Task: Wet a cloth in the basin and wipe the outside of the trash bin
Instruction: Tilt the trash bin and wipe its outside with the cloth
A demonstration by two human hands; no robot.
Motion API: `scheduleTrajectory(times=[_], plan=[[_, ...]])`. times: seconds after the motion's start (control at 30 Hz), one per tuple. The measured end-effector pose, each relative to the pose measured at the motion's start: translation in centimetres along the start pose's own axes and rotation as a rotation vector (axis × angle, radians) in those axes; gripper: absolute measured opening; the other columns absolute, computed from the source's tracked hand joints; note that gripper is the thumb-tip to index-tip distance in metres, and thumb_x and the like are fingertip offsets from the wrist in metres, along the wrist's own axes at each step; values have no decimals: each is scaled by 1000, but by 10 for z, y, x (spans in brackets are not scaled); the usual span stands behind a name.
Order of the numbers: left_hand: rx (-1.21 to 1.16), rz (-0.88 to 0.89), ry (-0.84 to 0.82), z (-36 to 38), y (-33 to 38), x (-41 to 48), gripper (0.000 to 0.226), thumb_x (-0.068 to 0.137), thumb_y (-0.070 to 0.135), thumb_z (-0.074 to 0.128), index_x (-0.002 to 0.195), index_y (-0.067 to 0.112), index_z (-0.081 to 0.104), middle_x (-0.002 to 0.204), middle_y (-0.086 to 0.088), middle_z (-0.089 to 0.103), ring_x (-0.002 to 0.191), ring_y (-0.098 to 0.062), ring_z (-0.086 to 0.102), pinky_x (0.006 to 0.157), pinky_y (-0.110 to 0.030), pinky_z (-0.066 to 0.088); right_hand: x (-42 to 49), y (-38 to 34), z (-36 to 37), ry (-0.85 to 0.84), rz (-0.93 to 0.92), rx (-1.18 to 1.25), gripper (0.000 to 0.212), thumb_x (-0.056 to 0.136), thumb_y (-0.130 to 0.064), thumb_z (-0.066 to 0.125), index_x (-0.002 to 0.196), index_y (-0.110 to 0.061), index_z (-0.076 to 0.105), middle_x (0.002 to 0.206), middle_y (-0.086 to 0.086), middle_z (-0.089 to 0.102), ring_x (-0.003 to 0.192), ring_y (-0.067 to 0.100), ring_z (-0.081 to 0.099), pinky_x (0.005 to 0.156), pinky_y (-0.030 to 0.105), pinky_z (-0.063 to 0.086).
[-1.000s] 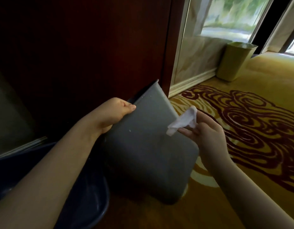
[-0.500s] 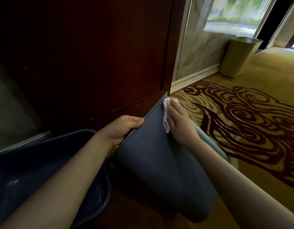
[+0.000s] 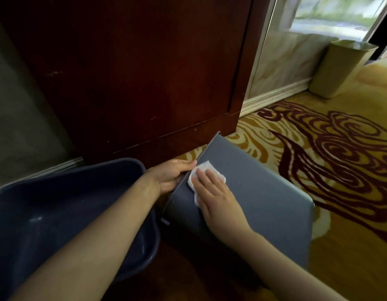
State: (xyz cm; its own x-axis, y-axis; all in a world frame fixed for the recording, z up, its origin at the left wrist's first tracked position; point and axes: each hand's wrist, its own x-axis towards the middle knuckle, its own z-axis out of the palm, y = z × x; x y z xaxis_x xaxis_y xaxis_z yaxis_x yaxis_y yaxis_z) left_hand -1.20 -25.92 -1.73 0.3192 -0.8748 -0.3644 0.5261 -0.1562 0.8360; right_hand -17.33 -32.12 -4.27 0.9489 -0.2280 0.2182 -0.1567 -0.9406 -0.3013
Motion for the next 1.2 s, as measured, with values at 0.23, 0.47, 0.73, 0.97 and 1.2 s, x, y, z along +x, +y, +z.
scheduleTrajectory(times=[0.23, 0.47, 0.73, 0.97, 1.2], plan=[[-52, -29, 90, -11, -14, 9, 23, 98, 7, 40, 87, 6, 61, 83, -9, 66, 76, -16, 65, 73, -29, 55, -12, -34, 28, -24, 103, -40, 51, 99, -26, 32, 148, -24, 17, 157, -2, 11, 145, 18, -3, 118, 39, 0], [-89, -167, 67, -14, -13, 11, 27, 100, 12, 35, 107, 2, 59, 97, -14, 63, 90, -22, 60, 89, -38, 43, -26, -57, 40, 11, 16, -169, 57, 78, -21, 65, 132, -20, 51, 140, 2, 49, 133, 26, 39, 110, 46, 29], [-76, -182, 87, -19, -13, 13, 24, 99, 14, 41, 101, 4, 62, 84, -9, 70, 82, -17, 65, 73, -31, 52, -61, -22, 36, -47, -351, -563, 51, 83, -18, 39, 133, -19, 49, 144, 2, 41, 135, 26, 31, 110, 45, 12], [-53, -200, 42, -18, -7, 7, 26, 100, 17, 38, 101, 7, 61, 94, -10, 64, 85, -18, 62, 80, -32, 49, -64, -9, 13, 153, -120, -197, 43, 84, -5, 50, 127, -11, 57, 135, 4, 53, 128, 24, 40, 102, 42, 39], [-43, -216, 39, -16, -5, 5, 30, 101, 23, 36, 97, 7, 61, 90, -11, 61, 84, -20, 60, 81, -34, 49, -20, -57, 24, -2, -80, -150, 62, 80, -11, 61, 139, -19, 42, 147, 2, 39, 138, 19, 28, 108, 42, 35]])
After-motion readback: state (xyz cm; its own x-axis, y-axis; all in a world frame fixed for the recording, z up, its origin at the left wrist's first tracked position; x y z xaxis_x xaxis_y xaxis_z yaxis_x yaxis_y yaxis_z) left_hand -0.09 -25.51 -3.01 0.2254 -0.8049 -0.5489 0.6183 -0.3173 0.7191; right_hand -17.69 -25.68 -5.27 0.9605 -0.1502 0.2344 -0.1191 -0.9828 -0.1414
